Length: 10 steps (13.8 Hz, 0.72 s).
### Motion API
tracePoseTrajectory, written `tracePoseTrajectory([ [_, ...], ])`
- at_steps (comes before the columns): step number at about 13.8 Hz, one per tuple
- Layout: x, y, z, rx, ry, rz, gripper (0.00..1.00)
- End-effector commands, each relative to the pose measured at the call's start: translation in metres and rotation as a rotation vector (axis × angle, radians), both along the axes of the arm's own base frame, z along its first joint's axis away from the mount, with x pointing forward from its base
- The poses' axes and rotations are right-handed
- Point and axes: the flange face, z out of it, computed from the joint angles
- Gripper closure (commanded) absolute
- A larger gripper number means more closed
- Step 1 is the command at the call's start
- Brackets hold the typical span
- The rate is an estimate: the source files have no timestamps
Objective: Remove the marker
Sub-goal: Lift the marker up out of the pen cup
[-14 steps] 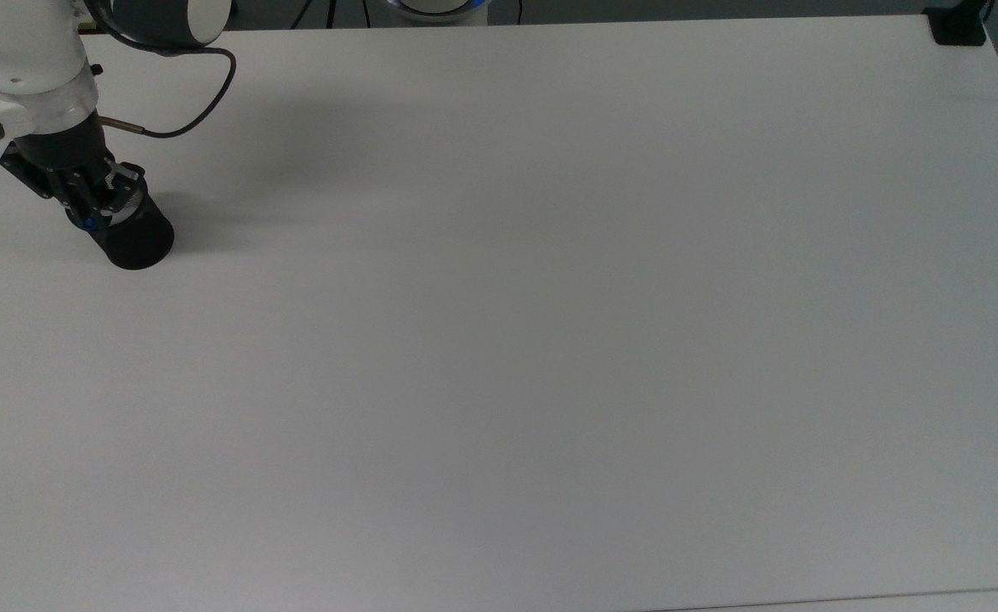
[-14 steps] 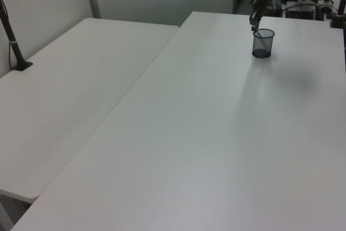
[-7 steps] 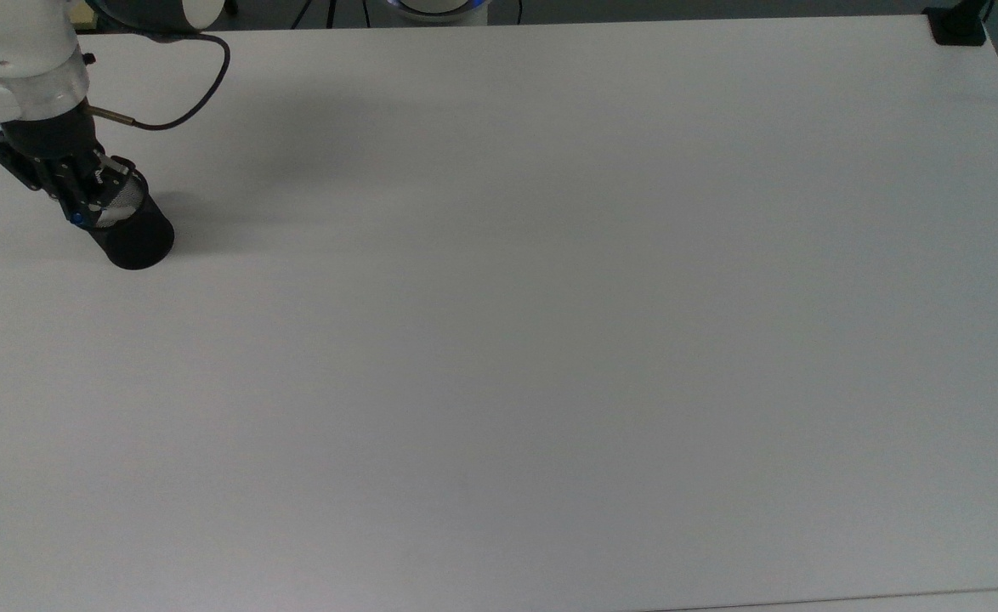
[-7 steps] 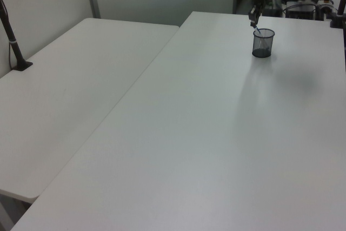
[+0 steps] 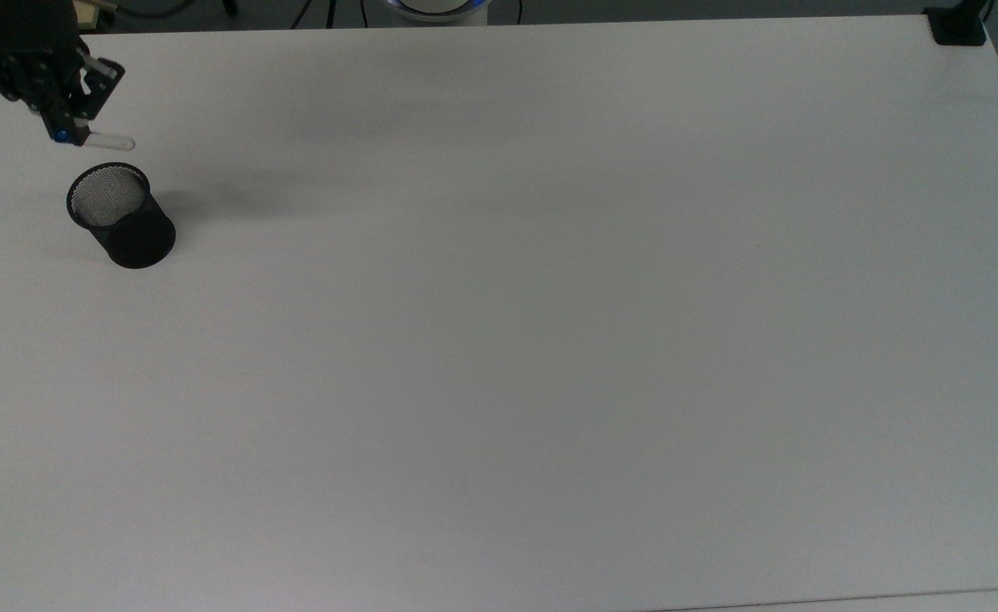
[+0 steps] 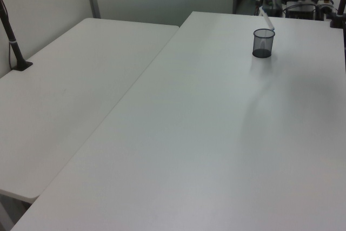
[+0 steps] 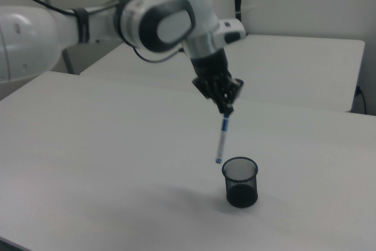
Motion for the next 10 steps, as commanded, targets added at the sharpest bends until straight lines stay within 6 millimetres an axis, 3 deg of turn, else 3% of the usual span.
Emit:
tracePoseTrajectory([
  [1, 0.002, 0.050, 0.014, 0.040, 0.062, 0.056, 0.89],
  [3, 0.007, 0.079, -0.003, 0.060, 0.132, 0.100, 0.89],
  [6, 0.018, 0.137, -0.045, 0.086, 0.212, 0.177, 0.87],
  [8, 0.031, 0.177, -0.086, 0.129, 0.274, 0.227, 0.87],
  [10, 0.037, 0.190, -0.111, 0.140, 0.311, 0.240, 0.87],
])
